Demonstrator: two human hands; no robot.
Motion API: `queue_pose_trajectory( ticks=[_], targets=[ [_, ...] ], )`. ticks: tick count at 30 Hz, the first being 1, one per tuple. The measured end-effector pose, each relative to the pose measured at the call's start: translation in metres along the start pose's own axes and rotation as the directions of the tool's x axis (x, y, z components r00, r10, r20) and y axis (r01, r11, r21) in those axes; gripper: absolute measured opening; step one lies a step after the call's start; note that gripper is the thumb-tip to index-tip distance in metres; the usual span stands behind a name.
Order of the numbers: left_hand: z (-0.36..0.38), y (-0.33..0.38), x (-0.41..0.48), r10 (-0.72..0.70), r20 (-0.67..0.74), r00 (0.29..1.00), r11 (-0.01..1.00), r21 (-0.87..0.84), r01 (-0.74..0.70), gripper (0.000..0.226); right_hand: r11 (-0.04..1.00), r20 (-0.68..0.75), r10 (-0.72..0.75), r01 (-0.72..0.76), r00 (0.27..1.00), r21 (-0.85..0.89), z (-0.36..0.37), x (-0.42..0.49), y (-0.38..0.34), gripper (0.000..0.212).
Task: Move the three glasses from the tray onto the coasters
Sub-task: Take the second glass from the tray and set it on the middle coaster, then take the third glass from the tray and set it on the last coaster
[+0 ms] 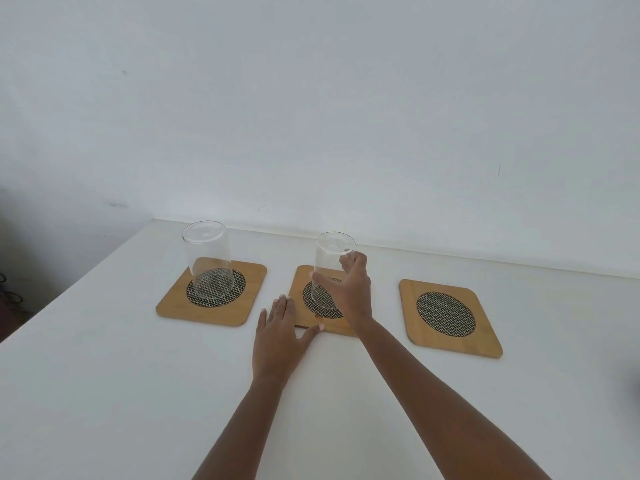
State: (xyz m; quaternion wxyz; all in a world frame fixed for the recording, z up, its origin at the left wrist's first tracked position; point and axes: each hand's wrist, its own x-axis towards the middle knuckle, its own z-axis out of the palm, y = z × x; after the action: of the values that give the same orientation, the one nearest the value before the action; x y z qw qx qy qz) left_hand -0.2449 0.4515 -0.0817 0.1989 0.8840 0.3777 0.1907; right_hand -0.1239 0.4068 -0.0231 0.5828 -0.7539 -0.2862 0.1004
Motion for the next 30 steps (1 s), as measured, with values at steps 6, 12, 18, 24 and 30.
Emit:
queue_pose_trajectory(
  ticks=[6,12,18,24,30],
  targets=[
    [-0.001,0.0,0.0,0.005,0.001,1.0,1.0,0.004,-0.005,0.08,1.0,-0.006,-0.004,0.004,1.0,-0.019,0.002,-0.001,0.0,0.071],
    [-0.003,0.002,-0.002,0.001,0.017,1.0,1.0,0.0,-0.001,0.078,0.999,0.012,-0.003,0.004,1.0,-0.036,0.001,-0.008,0.003,0.081],
    [-0.005,0.005,-0.01,0.005,0.026,1.0,0.997,0.078,-0.007,0.076,0.925,0.035,-0.139,0.142,0.99,-0.353,-0.018,-0.048,0.03,0.067],
    [-0.007,0.013,-0.03,-0.03,0.037,0.999,0.985,0.169,0.023,0.073,0.711,0.236,-0.186,0.297,0.954,-0.637,-0.046,-0.088,0.059,0.063],
    [-0.008,0.027,-0.062,-0.068,0.038,0.997,0.969,0.239,0.057,0.071,0.629,0.309,-0.064,0.279,0.949,-0.725,-0.07,-0.116,0.066,0.06]
  ],
)
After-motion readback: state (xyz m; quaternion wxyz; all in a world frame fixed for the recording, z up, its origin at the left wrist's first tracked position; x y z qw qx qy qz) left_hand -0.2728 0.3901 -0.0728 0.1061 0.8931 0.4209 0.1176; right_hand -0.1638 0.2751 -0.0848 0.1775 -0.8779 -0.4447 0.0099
